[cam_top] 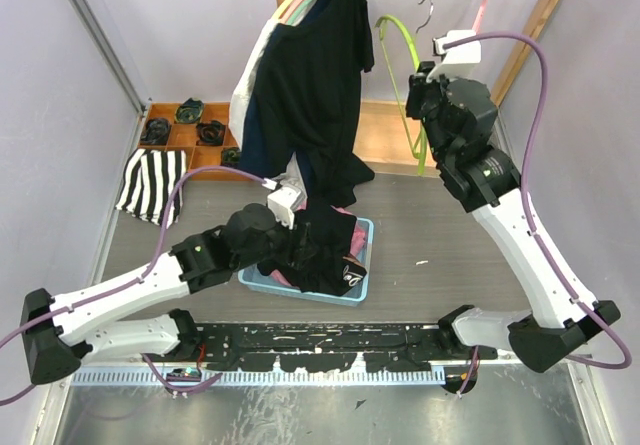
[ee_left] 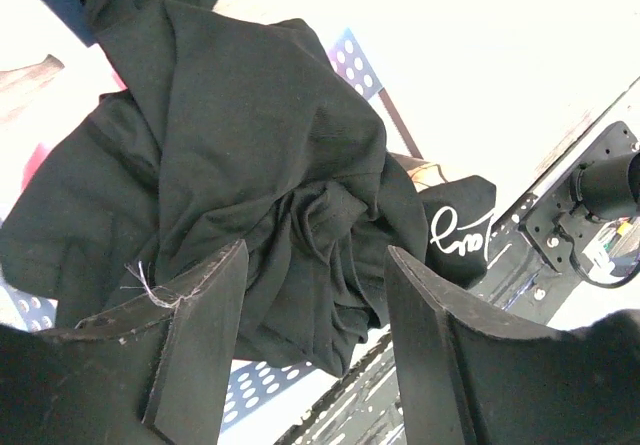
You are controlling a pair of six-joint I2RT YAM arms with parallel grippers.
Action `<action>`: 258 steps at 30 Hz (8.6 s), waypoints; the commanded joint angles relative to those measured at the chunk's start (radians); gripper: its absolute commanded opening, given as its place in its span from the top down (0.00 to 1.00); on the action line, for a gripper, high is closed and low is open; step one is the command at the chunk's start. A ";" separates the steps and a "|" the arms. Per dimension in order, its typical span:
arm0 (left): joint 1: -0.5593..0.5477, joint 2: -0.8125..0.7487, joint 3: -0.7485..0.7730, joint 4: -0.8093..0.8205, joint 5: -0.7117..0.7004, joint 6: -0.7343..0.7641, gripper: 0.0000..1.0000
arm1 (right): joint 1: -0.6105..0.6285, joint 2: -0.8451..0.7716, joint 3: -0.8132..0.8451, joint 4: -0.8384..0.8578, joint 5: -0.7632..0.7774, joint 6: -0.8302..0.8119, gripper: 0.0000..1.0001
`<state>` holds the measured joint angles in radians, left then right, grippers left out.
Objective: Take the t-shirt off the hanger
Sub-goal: Place the T-shirt in the bin, then place the hanger on the clothesline, then pick up the hanger from the clothesline.
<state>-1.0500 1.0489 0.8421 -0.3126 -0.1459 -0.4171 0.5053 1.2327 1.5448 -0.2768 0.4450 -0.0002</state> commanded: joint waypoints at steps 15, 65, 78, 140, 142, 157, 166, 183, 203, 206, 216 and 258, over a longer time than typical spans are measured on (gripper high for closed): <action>-0.003 -0.251 -0.120 0.123 -0.092 0.047 0.33 | -0.173 0.042 0.194 0.119 -0.216 0.008 0.99; -0.003 -0.254 -0.118 0.117 -0.128 0.061 0.32 | -0.346 0.324 0.422 0.080 -0.308 0.185 0.99; -0.003 -0.241 -0.099 0.119 -0.119 0.069 0.32 | -0.467 0.265 0.318 0.058 -0.336 0.205 0.99; -0.003 -0.234 -0.044 0.087 -0.159 0.057 0.31 | -0.183 0.090 0.229 0.042 -0.435 0.200 0.34; -0.002 -0.233 -0.045 0.087 -0.162 0.057 0.31 | -0.172 0.092 0.224 0.041 -0.428 0.195 0.34; -0.003 -0.251 -0.053 0.091 -0.196 0.061 0.25 | 0.094 0.277 0.332 0.099 -0.304 0.216 0.33; -0.004 -0.327 -0.089 0.072 -0.207 0.051 0.25 | 0.207 0.429 0.462 0.142 -0.291 0.260 0.33; -0.002 -0.407 -0.118 0.035 -0.236 0.049 0.23 | 0.266 0.678 0.758 0.059 -0.132 0.317 0.40; -0.003 -0.370 -0.114 0.074 -0.227 0.057 0.23 | 0.268 0.619 0.749 -0.119 0.156 0.274 0.51; -0.004 -0.369 -0.112 0.079 -0.220 0.057 0.23 | 0.268 0.595 0.731 -0.145 0.187 0.262 0.51; -0.002 -0.361 -0.113 0.087 -0.213 0.057 0.23 | 0.259 0.561 0.705 -0.171 0.275 0.218 0.48; -0.003 -0.321 -0.080 0.122 -0.215 0.079 0.22 | 0.131 0.425 0.643 -0.020 0.235 0.012 0.99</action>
<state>-1.0500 0.7174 0.7380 -0.2417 -0.3542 -0.3481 0.6567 1.7763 2.1971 -0.4919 0.6533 0.0673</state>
